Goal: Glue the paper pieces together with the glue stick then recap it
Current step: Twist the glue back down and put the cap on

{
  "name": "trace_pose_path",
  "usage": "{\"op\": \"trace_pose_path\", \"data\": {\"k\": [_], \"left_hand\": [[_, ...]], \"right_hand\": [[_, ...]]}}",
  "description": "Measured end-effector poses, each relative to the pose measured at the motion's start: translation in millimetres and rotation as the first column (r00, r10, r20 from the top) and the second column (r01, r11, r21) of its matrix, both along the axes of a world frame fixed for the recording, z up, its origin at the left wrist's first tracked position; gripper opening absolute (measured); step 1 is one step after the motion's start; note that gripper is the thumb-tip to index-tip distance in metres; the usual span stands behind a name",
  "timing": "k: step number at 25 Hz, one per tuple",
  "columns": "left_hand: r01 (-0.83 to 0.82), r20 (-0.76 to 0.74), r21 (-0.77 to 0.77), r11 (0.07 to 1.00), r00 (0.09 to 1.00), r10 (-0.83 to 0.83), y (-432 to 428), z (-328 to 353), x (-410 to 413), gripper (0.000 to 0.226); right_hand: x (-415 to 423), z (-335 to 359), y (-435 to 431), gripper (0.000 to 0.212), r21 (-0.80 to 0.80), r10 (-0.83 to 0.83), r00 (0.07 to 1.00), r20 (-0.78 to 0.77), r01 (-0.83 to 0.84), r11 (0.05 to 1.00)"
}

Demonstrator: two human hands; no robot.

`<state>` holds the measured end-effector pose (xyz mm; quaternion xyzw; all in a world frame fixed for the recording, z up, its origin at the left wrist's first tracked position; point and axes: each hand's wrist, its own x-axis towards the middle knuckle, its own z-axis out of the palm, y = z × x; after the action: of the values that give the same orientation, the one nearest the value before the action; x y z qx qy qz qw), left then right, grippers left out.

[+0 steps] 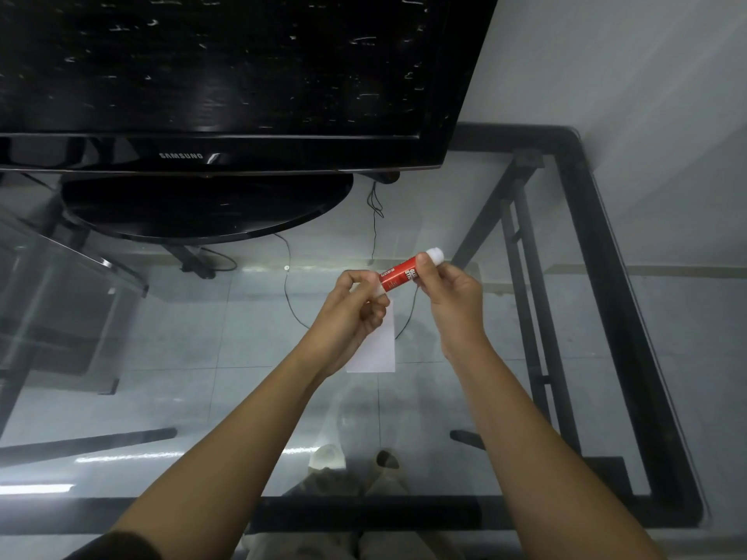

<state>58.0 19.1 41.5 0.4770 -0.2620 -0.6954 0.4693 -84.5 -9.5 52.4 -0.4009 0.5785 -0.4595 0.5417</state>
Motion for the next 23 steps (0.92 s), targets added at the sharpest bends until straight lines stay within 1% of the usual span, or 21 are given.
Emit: {"op": "trace_pose_path", "data": {"k": [1, 3, 5, 7, 8, 9, 11, 12, 13, 14, 15, 16, 17, 18, 19, 20, 21, 22, 23], "left_hand": [[-0.003, 0.013, -0.038, 0.999, 1.0, 0.003, 1, 0, -1, 0.017], [0.025, 0.083, -0.043, 0.999, 0.996, -0.021, 3, 1, 0, 0.03], [0.084, 0.152, 0.063, 0.994, 0.984, -0.093, 1, 4, 2, 0.045], [0.137, 0.173, 0.188, 0.972, 0.97, -0.17, -1, 9, 3, 0.051], [0.14, 0.171, 0.205, 0.969, 0.969, -0.176, -1, 9, 3, 0.052], [0.121, 0.151, 0.179, 0.976, 0.977, -0.149, -1, 9, 4, 0.048], [0.066, 0.07, 0.054, 0.996, 0.995, -0.07, 2, 7, 5, 0.031], [0.053, 0.074, -0.003, 0.999, 0.996, -0.052, 5, 7, 5, 0.026], [0.052, 0.108, -0.021, 0.998, 0.993, -0.049, 6, 8, 3, 0.026], [0.054, 0.143, -0.002, 0.999, 0.988, -0.054, 7, 8, 3, 0.032], [0.063, 0.14, 0.052, 0.997, 0.988, -0.07, 7, 10, 4, 0.038], [0.092, 0.068, 0.156, 0.984, 0.992, -0.104, 5, 12, 6, 0.043], [0.171, -0.093, 0.282, 0.944, 0.984, -0.15, 4, 17, 8, 0.045], [0.261, -0.269, 0.372, 0.891, 0.949, -0.166, 2, 23, 11, 0.045], [0.316, -0.375, 0.411, 0.855, 0.913, -0.157, 2, 27, 12, 0.045], [0.322, -0.401, 0.42, 0.849, 0.904, -0.145, 2, 29, 13, 0.047], [0.28, -0.345, 0.397, 0.874, 0.928, -0.141, 3, 30, 12, 0.049], [0.198, -0.214, 0.325, 0.925, 0.968, -0.132, 6, 28, 11, 0.047], [0.106, -0.035, 0.208, 0.972, 0.994, -0.101, 8, 26, 10, 0.039]], "right_hand": [[1, 1, 0, 0.022, -0.002, -0.009, 1.0, 0.004, 0.009, 1.0], [3, 3, -1, 0.021, -0.01, -0.001, 1.0, 0.011, 0.001, 1.0], [3, 3, -1, 0.019, -0.012, 0.014, 1.0, 0.004, -0.014, 1.0], [2, 2, -1, 0.02, -0.005, 0.028, 1.0, -0.013, -0.028, 1.0], [1, 2, -1, 0.022, -0.001, 0.035, 0.999, -0.018, -0.035, 0.999], [0, 3, -2, 0.023, 0.001, 0.04, 0.999, -0.016, -0.04, 0.999], [-1, 5, -2, 0.027, 0.002, 0.051, 0.999, 0.002, -0.051, 0.999], [-1, 7, -2, 0.028, 0.0, 0.062, 0.998, 0.008, -0.062, 0.998], [-1, 8, -2, 0.029, 0.0, 0.076, 0.997, 0.008, -0.076, 0.997], [-2, 9, -2, 0.029, 0.002, 0.093, 0.996, 0.007, -0.093, 0.996], [-2, 10, -2, 0.029, 0.002, 0.113, 0.994, 0.008, -0.113, 0.994], [-2, 11, -2, 0.029, -0.002, 0.138, 0.99, 0.015, -0.138, 0.99], [-2, 13, -2, 0.03, -0.006, 0.163, 0.986, 0.025, -0.163, 0.987], [-2, 14, -2, 0.032, -0.009, 0.185, 0.982, 0.031, -0.184, 0.983], [-2, 15, -2, 0.033, -0.01, 0.199, 0.979, 0.034, -0.198, 0.98], [-2, 16, -2, 0.035, -0.009, 0.202, 0.979, 0.035, -0.202, 0.979], [-2, 16, -2, 0.035, -0.008, 0.195, 0.98, 0.036, -0.195, 0.981], [-1, 16, -1, 0.034, -0.006, 0.181, 0.983, 0.033, -0.181, 0.983], [-1, 16, 0, 0.032, -0.003, 0.164, 0.986, 0.028, -0.164, 0.986]]}}
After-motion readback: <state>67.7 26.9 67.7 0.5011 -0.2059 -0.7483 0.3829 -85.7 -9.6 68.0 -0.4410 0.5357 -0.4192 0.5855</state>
